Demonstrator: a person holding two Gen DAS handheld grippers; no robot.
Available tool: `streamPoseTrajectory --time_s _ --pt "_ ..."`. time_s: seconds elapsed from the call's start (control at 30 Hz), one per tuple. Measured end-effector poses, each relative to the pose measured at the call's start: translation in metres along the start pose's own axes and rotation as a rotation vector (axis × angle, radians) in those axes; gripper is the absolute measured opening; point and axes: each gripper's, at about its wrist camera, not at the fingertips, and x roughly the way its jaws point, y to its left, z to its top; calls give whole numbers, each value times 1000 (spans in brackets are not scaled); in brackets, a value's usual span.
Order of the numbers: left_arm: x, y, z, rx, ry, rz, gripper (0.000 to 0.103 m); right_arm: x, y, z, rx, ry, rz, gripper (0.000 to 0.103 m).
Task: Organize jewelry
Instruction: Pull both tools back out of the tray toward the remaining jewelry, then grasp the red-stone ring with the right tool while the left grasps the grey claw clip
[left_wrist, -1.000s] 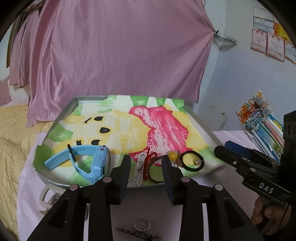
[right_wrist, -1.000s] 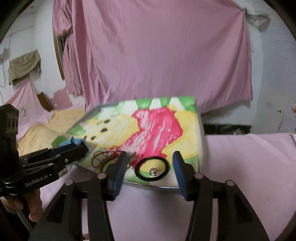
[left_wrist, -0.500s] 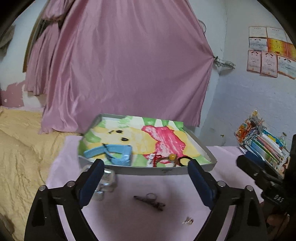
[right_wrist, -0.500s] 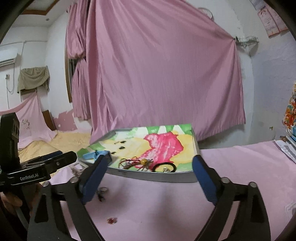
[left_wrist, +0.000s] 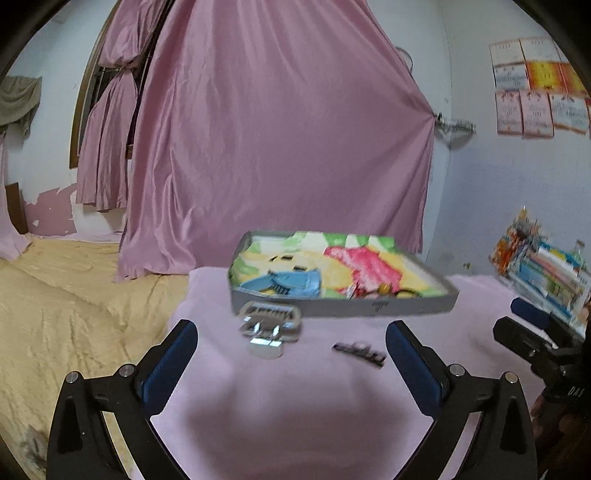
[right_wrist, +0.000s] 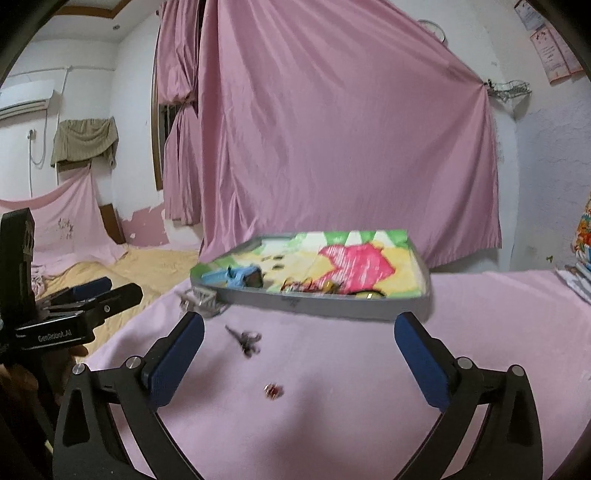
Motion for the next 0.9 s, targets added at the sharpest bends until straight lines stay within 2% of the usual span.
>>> streamPoseTrajectory --time_s 0.43,0.6,0.73,0.77,0.8,0.83,0.9 --pt "11 14 -9 83 99 14 102 25 21 -18 -50 198 -13 101" --pt "26 13 -6 122 167 28 102 43 20 -23 -21 320 3 101" --pt "42 16 -2 127 228 21 102 51 21 -26 -7 368 18 100" --pt "45 18 -1 122 239 17 102 51 22 -26 -9 373 18 99" --pt "50 20 1 112 253 14 102 51 23 -27 -11 377 19 91" --pt "54 21 2 104 264 11 102 52 23 -27 -12 387 20 77" --pt "62 22 5 88 286 0 102 55 23 -28 -12 408 22 65"
